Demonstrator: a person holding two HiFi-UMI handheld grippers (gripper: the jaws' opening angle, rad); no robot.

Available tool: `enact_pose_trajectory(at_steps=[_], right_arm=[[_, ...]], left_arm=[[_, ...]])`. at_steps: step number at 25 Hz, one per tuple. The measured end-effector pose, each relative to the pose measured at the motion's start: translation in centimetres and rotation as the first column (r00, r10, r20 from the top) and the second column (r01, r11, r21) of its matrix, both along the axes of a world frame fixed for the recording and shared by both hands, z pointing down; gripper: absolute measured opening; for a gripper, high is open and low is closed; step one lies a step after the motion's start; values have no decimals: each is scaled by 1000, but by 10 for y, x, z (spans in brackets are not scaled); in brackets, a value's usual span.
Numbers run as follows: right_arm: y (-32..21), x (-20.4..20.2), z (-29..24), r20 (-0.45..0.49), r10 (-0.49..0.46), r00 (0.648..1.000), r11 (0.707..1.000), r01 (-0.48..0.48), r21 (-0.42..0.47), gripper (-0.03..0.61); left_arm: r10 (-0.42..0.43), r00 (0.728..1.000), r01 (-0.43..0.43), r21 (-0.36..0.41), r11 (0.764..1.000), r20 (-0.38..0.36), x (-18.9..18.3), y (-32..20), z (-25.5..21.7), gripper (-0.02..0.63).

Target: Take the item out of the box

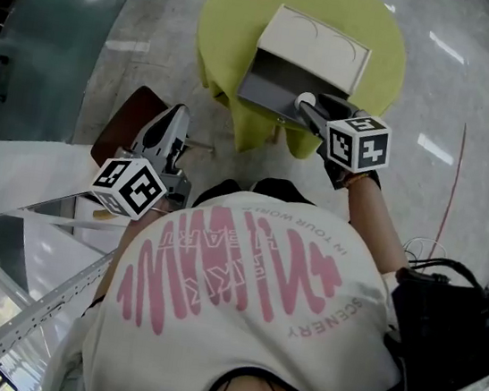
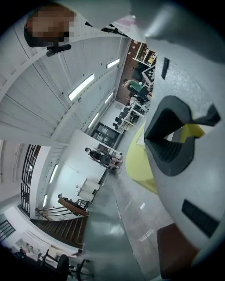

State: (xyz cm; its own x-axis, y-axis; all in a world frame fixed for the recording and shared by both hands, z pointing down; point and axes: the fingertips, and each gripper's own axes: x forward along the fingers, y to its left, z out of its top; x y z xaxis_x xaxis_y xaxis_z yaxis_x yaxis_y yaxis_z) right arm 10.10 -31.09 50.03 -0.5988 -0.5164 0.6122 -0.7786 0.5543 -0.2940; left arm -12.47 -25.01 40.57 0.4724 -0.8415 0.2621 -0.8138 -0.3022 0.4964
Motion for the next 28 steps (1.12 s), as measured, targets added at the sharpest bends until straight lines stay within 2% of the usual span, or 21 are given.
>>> enact_pose_trajectory(at_steps=[4, 7, 14, 28], right_arm=[[-6, -2, 8, -42, -15, 999, 1000, 16, 11, 190], [-9, -3, 18, -84, -25, 996, 1000, 25, -6, 212], [-11, -5, 36, -143, -53, 988, 997, 45, -57, 213], [-15, -3, 52, -291, -74, 954, 992, 42, -116, 213]], left_arm=[[-15, 1000, 15, -9, 1000, -2, -7, 5, 5, 6], [-28, 1000, 28, -19, 999, -2, -12, 9, 7, 6], [-49, 999, 49, -26, 998, 0, -20, 9, 9, 6], [-71, 997, 70, -38, 997, -7, -24, 9, 14, 6]])
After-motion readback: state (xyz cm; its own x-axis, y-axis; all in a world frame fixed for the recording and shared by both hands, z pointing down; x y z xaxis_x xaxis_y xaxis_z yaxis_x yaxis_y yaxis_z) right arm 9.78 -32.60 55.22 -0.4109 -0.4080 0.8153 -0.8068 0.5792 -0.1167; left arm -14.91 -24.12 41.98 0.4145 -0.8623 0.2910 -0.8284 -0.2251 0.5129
